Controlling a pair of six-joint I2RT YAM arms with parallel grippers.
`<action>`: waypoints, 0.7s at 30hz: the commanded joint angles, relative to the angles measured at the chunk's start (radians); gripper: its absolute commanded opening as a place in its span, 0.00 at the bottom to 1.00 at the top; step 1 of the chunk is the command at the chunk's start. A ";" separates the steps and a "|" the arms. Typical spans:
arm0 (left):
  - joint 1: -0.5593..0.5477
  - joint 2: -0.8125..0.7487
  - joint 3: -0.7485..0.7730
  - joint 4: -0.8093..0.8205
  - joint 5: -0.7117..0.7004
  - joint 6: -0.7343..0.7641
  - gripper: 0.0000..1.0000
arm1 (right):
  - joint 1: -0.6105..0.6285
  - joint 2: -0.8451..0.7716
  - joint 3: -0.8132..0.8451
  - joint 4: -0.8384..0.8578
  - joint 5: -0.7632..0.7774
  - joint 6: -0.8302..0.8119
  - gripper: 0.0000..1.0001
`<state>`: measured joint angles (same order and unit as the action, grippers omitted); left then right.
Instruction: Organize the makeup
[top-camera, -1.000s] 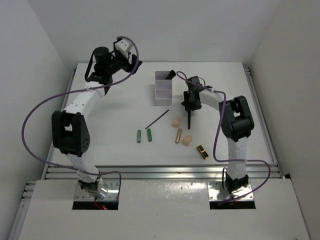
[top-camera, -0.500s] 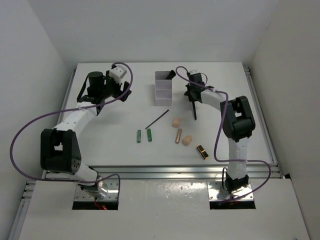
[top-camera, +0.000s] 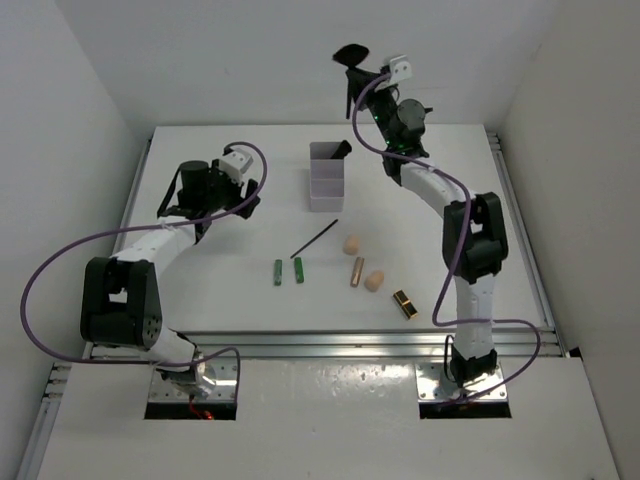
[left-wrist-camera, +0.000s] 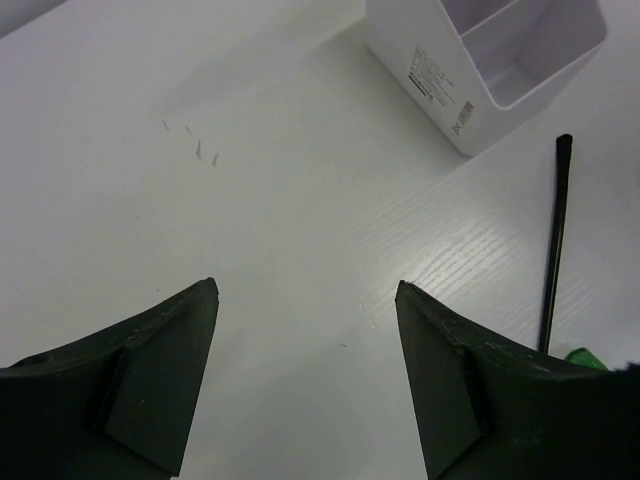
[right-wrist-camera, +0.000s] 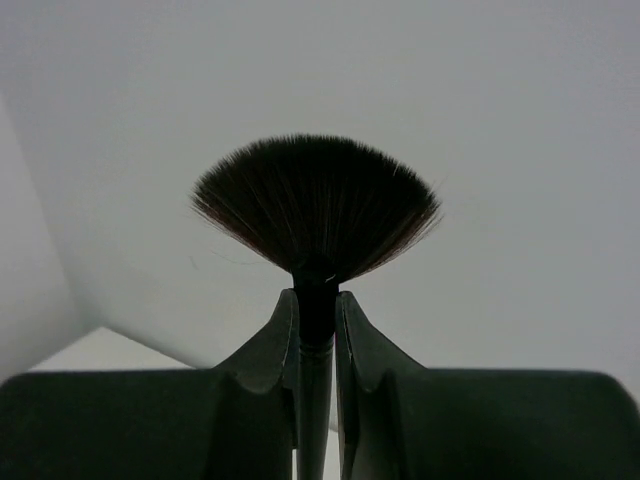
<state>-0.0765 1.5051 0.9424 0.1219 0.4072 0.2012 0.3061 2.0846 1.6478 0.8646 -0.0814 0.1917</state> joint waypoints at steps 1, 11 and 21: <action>0.021 -0.019 -0.007 0.058 -0.030 -0.008 0.77 | 0.024 0.148 0.111 0.160 -0.173 0.106 0.00; 0.040 0.090 0.068 0.048 -0.039 -0.008 0.77 | 0.079 0.315 0.189 0.191 -0.251 0.163 0.00; 0.049 0.112 0.087 0.058 -0.039 -0.019 0.77 | 0.073 0.319 0.074 0.180 -0.281 0.101 0.00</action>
<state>-0.0380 1.6157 0.9936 0.1459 0.3672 0.1982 0.3820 2.4435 1.7561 0.9665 -0.3229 0.3027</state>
